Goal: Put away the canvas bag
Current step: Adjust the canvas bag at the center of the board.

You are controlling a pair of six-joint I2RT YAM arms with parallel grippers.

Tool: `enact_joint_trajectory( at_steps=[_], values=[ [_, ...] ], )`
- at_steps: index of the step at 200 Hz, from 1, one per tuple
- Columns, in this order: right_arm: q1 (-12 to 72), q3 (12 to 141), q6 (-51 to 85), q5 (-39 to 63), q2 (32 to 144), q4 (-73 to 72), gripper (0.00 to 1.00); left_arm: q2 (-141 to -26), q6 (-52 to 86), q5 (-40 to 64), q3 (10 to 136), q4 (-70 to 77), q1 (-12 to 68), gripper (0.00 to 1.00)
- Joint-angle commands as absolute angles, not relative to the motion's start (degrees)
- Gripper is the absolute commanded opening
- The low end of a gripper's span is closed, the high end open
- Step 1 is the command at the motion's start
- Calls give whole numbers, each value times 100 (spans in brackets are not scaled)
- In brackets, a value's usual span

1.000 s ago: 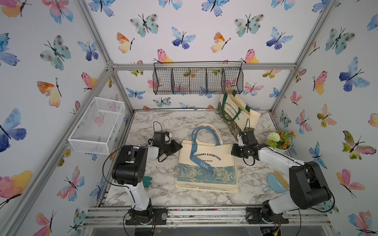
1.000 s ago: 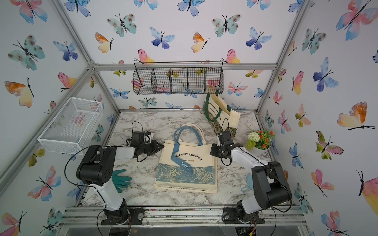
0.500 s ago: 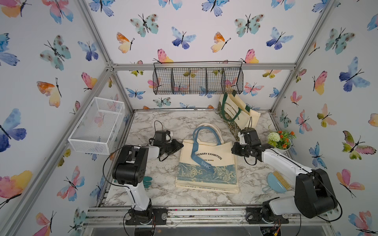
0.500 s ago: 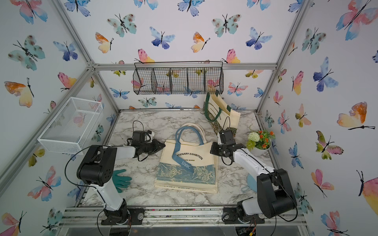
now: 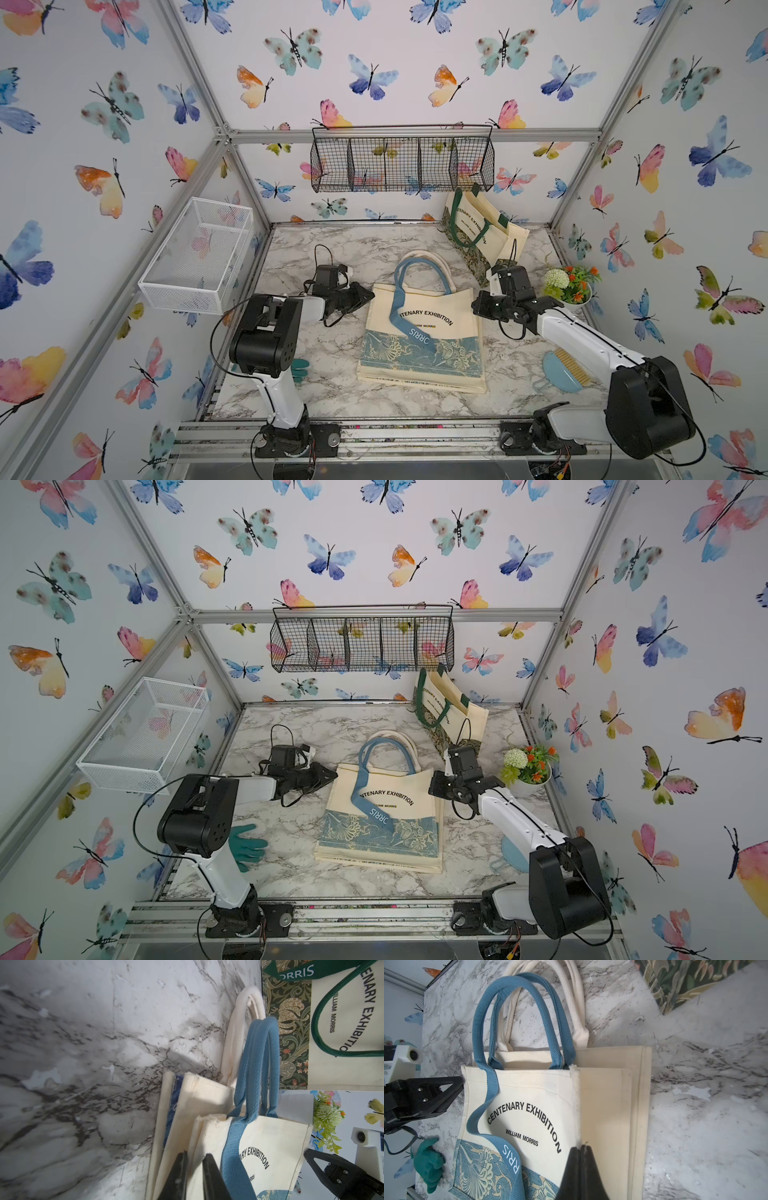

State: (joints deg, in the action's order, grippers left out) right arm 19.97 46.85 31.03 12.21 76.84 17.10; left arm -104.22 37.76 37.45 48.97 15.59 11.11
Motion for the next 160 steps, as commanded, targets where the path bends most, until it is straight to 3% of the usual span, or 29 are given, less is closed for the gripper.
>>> enact_joint_trajectory(
  at_steps=[1,106,115,135,144,160],
  values=[
    [2022,4564,3141,1270,7466,1619,1,-10529,3767,3991,4983,1617,1187,19],
    [1982,4655,3062,790,7948,1674,4,-10457,3734,3990,4879,1604,1195,19],
    [1970,4683,3045,795,8009,1670,12,-10418,3727,3990,4846,1592,1195,19],
    [1951,4696,3023,825,8127,1713,48,-10245,3638,4050,4758,1569,1195,19],
    [1942,4664,3023,856,8126,1751,54,-10077,3524,4037,4707,1525,1225,19],
    [1942,4539,3079,931,7930,1801,55,-9610,3067,3615,4719,964,1372,19]
  ],
)
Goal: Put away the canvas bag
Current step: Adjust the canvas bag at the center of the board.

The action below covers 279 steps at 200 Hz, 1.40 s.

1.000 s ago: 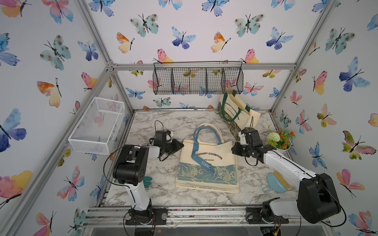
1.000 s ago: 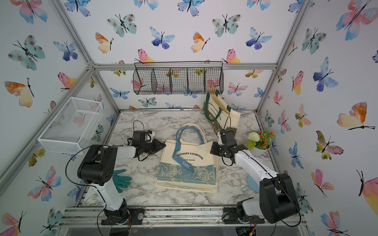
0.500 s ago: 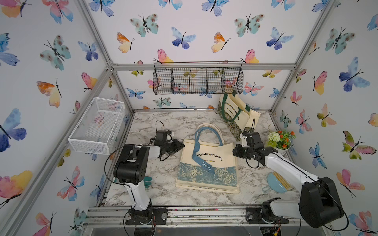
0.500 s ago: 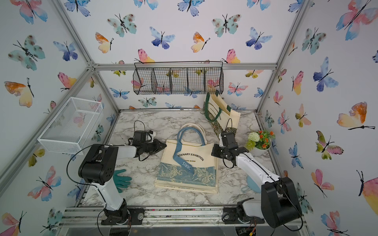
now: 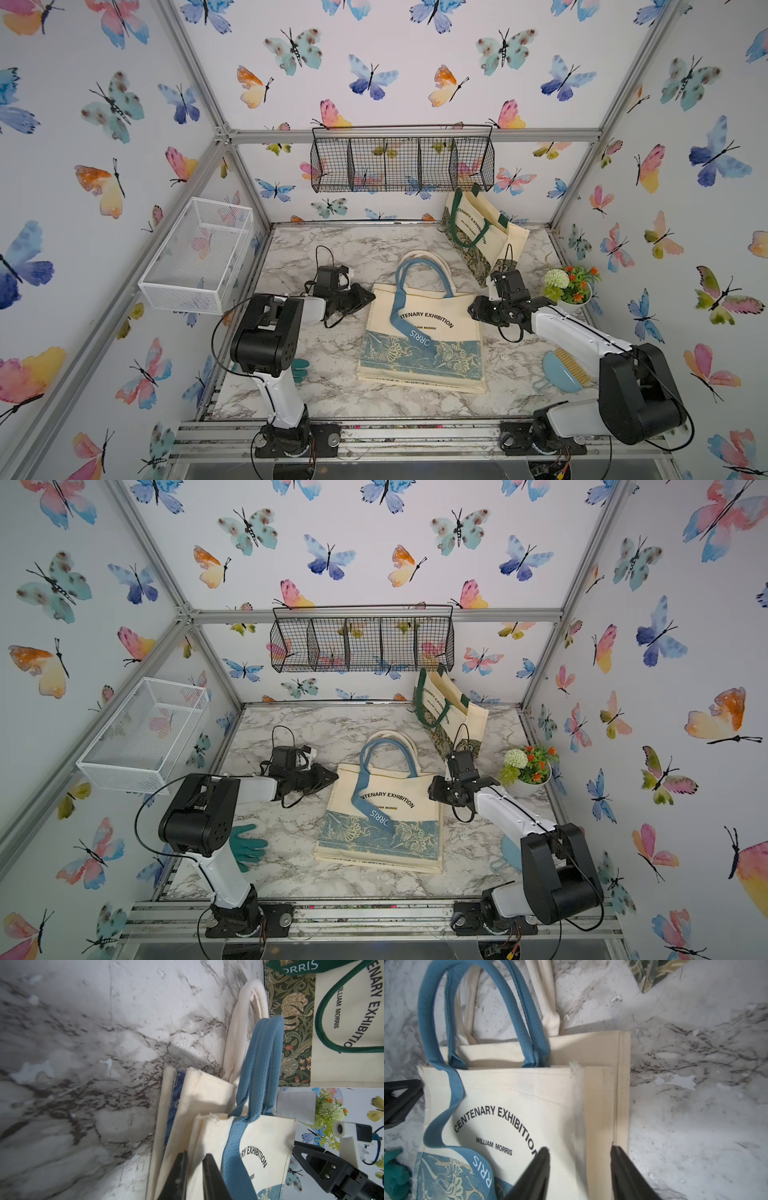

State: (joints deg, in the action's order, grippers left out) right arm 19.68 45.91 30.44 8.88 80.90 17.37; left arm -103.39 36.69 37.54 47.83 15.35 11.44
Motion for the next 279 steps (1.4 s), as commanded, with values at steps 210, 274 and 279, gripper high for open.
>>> enact_joint_trajectory(
  at_steps=[210,274,279],
  values=[
    [1624,2608,4089,1864,9208,-911,28,-9742,2748,3136,3277,1346,1521,16],
    [1611,2983,3844,1601,7972,464,39,-8864,2388,2608,3623,220,1447,18],
    [1611,3103,3704,1531,7846,681,41,-8796,2310,2503,3729,10,1445,19]
  ],
)
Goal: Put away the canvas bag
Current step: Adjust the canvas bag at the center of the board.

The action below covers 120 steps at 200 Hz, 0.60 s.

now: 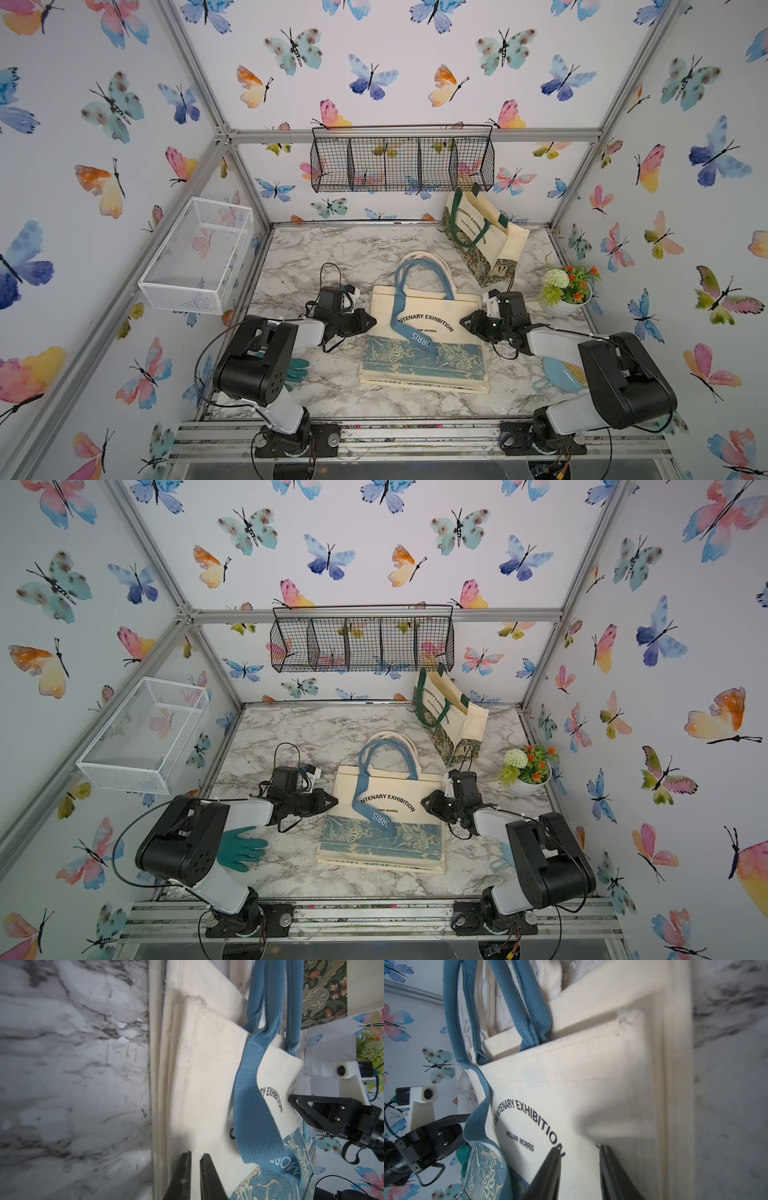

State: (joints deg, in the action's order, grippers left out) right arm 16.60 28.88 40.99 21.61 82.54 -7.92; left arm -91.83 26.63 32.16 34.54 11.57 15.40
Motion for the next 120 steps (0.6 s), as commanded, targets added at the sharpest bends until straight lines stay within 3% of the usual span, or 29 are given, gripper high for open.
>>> enact_joint_trajectory(
  at_steps=[1,27,61,120],
  values=[
    [1610,3129,3676,1513,7821,732,41,-8788,2302,2477,3745,-34,1448,19],
    [1609,3705,3115,836,7506,1852,52,-8566,1944,2070,4133,-945,1459,28],
    [1609,3812,2778,991,7698,2275,65,-8605,2091,1991,4079,-1303,1536,37],
    [1608,3478,2946,1646,8092,1741,66,-8883,2898,1631,3934,-868,2144,40]
  ],
)
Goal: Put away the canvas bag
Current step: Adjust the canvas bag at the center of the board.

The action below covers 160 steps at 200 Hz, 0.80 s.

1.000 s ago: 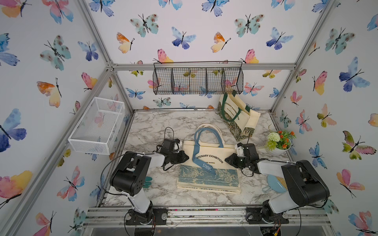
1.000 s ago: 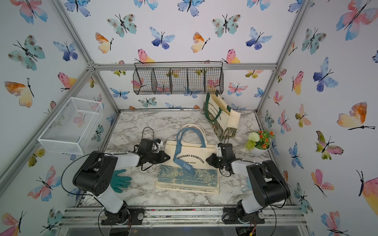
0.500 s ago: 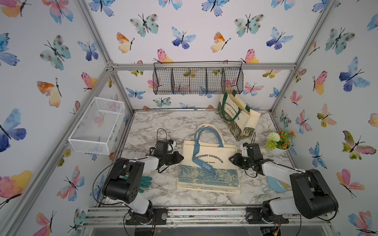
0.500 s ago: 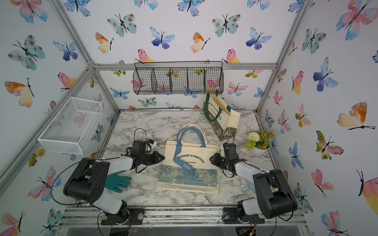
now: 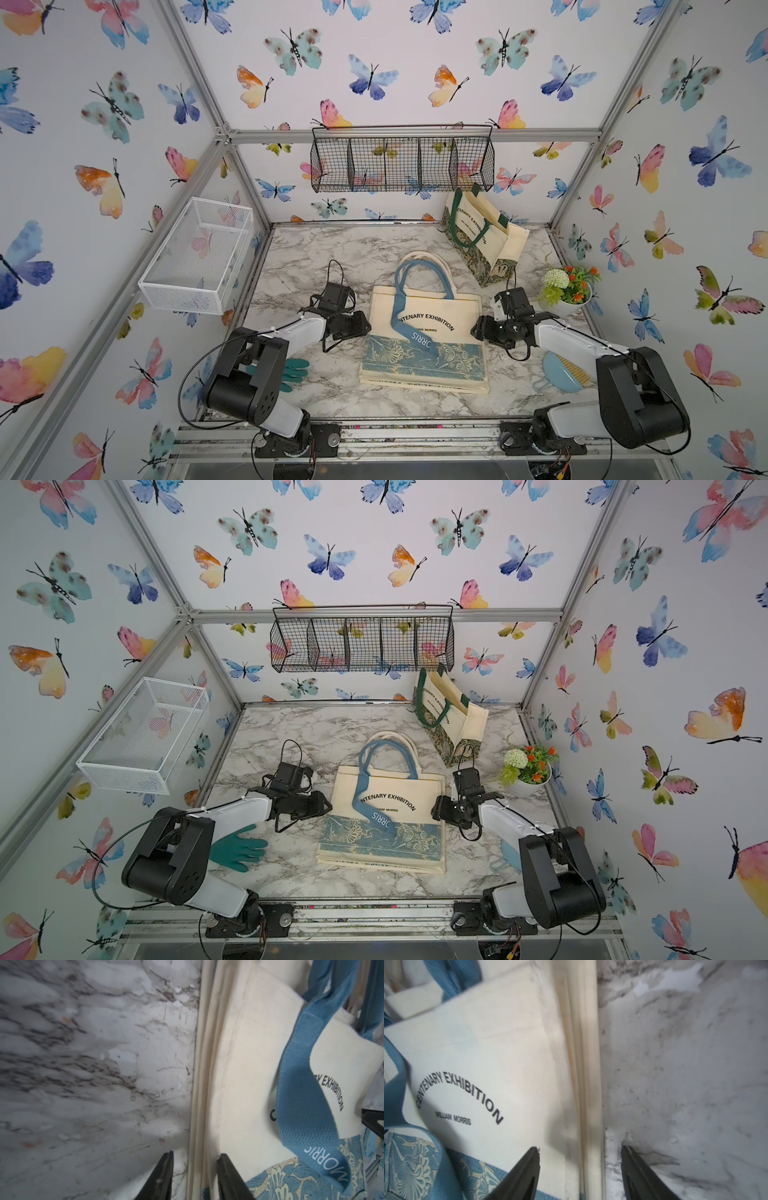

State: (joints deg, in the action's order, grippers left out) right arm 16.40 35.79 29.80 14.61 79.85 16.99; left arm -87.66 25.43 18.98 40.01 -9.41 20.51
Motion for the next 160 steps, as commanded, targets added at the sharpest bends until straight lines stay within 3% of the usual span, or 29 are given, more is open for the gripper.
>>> enact_joint_trajectory(
  at_steps=[1,160],
  values=[
    [1608,3479,2949,1649,8098,1736,66,-8885,2904,1628,3931,-852,2144,40],
    [1643,3860,2927,2432,8962,1260,58,-9105,2968,1534,3645,-465,2137,40]
  ],
)
